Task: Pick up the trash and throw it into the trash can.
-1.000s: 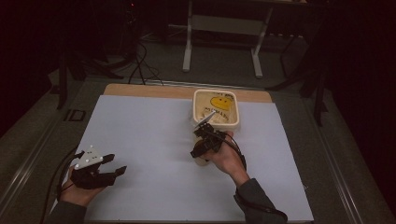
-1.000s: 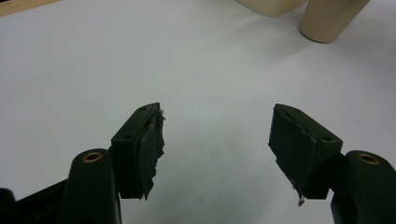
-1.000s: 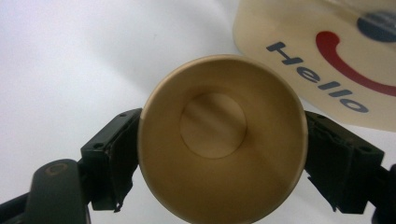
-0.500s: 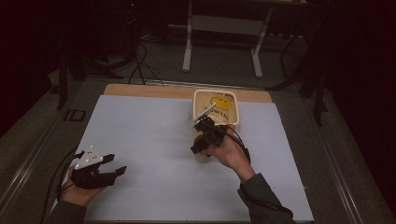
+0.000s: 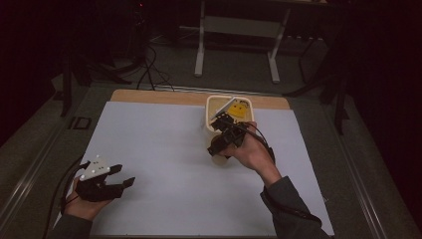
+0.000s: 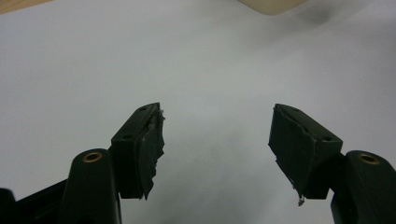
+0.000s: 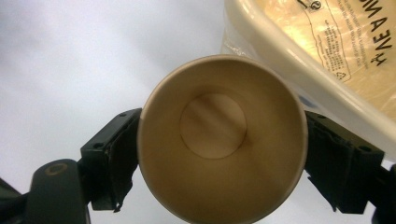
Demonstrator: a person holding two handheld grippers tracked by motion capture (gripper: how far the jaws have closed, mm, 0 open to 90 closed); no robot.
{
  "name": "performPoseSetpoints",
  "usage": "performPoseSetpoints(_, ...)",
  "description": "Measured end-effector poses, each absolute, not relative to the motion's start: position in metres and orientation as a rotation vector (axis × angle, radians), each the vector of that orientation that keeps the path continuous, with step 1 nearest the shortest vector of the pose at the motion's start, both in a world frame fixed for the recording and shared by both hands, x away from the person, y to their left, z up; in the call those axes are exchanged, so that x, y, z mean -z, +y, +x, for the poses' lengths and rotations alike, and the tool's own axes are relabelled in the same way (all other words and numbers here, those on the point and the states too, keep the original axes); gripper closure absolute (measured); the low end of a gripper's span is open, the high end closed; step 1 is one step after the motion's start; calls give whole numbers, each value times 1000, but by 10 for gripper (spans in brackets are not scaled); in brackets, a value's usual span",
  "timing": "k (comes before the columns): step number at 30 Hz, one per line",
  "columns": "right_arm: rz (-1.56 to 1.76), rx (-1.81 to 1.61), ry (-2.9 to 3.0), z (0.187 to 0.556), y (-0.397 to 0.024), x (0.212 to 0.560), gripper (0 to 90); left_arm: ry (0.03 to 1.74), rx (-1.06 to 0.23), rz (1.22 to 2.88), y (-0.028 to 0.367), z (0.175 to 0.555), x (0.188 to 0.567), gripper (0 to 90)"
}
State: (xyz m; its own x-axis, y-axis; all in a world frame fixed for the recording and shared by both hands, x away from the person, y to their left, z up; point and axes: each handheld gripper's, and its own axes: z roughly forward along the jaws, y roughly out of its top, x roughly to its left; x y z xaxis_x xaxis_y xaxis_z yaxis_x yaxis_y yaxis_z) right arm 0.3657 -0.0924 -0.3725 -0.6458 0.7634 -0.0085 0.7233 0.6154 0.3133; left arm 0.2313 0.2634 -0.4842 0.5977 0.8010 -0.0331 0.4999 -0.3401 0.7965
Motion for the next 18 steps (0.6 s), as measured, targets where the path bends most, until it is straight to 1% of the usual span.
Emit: performPoseSetpoints(18, 1233, -419, 2682, 372, -101, 330, 175, 1033, -467, 2008, 264, 231, 484, 351)
